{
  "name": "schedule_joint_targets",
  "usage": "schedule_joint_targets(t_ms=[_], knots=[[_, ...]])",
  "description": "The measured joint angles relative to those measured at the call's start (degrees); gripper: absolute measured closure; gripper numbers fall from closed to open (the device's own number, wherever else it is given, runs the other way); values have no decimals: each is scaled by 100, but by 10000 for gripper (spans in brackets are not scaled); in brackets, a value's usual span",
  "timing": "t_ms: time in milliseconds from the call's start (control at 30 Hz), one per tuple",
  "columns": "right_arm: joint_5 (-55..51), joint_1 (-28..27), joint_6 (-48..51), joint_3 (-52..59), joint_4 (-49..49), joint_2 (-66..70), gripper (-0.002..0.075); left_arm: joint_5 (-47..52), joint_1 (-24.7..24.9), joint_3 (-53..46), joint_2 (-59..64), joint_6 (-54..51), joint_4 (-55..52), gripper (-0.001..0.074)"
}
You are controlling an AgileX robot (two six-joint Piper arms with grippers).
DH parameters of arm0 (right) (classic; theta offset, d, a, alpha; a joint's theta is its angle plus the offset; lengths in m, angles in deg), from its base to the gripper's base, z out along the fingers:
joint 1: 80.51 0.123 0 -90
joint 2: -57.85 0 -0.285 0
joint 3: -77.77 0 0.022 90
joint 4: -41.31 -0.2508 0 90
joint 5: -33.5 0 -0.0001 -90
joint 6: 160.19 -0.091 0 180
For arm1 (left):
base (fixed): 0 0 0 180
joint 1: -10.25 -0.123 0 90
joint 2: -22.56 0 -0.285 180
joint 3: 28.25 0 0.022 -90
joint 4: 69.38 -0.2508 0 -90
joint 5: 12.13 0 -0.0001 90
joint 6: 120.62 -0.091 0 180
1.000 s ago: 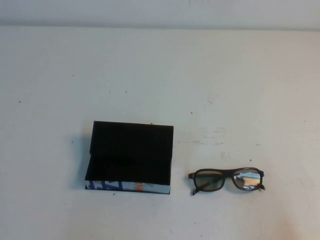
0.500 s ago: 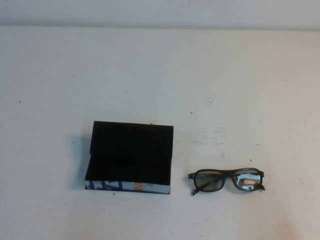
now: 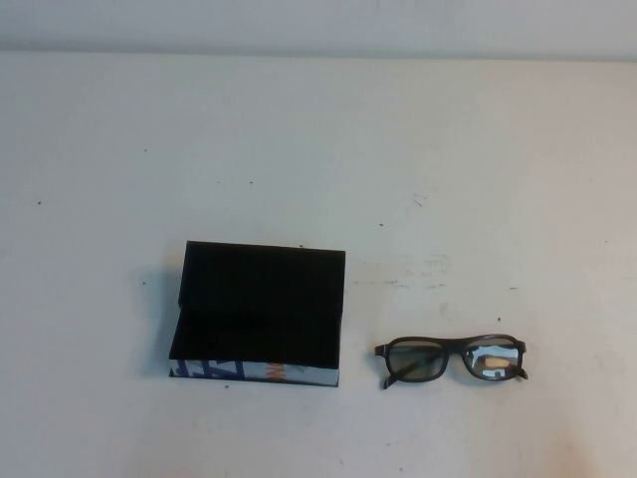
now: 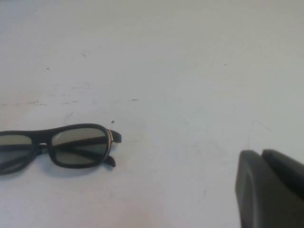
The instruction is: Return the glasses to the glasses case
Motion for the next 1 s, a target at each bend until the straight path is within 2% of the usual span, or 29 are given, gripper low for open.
schedule_joint_targets(t_ms=[400,600,767,900,1000], knots=[[0,0,0,0,-186,0,737,0,0,0,0,0,0,739],[398,0,0,0,-1501,0,737,0,0,0,0,0,0,739],[1063,0,0,0,-3174,0,737,0,0,0,0,0,0,739],[1396,0,0,0,-3743,0,737,0,0,0,0,0,0,739],[1226,0,0,0,-4037,0,737,0,0,0,0,0,0,739]])
